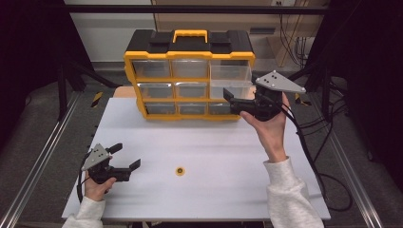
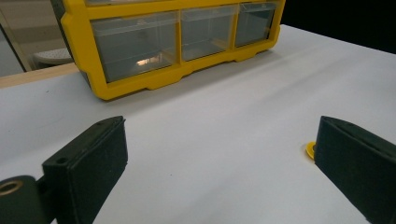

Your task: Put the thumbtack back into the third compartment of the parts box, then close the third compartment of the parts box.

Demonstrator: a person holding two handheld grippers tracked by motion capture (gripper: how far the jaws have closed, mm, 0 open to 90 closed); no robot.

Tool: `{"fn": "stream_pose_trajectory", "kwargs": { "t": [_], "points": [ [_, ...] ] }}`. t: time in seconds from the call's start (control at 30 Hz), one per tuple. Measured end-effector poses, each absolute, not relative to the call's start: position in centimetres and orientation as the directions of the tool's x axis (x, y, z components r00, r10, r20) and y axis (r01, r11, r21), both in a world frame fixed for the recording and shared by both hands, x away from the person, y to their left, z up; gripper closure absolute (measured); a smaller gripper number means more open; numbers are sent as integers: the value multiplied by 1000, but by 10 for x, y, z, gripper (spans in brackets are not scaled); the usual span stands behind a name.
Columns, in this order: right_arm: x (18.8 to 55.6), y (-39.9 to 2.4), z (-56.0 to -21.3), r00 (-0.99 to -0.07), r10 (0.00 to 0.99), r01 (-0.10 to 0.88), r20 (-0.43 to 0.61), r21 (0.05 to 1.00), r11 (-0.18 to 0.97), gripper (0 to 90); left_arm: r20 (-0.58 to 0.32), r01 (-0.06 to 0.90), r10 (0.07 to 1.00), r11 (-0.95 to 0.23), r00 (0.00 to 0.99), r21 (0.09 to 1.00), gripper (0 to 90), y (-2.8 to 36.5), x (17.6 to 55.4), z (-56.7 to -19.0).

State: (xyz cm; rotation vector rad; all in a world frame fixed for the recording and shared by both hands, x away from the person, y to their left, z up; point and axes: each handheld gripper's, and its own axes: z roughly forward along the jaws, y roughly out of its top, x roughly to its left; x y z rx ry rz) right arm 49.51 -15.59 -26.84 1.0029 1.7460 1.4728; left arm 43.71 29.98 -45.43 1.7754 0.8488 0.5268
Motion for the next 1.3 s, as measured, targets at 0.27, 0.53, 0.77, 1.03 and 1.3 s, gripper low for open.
{"fn": "stream_pose_trajectory", "kwargs": {
  "t": [0.27, 0.53, 0.77, 1.03, 1.3],
  "points": [
    [481, -158, -288, -529, 848, 160, 31, 985, 63, 47, -46, 294, 758, -195, 651, 936, 28, 300, 437, -454],
    [475, -160, -304, -529, 847, 191, 56, 980, 54, 51, -45, 294, 759, -196, 650, 936, 28, 300, 437, -454],
    [473, -161, -315, -528, 846, 216, 67, 975, 58, 147, -44, 293, 759, -196, 650, 936, 28, 301, 437, -454],
    [472, -157, -325, -551, 833, 225, 46, 970, 96, 386, -45, 294, 758, -197, 650, 935, 28, 300, 437, -454],
    [475, -153, -328, -549, 835, 219, 40, 971, 98, 589, -43, 295, 760, -199, 649, 935, 28, 300, 437, -454]
  ]
}}
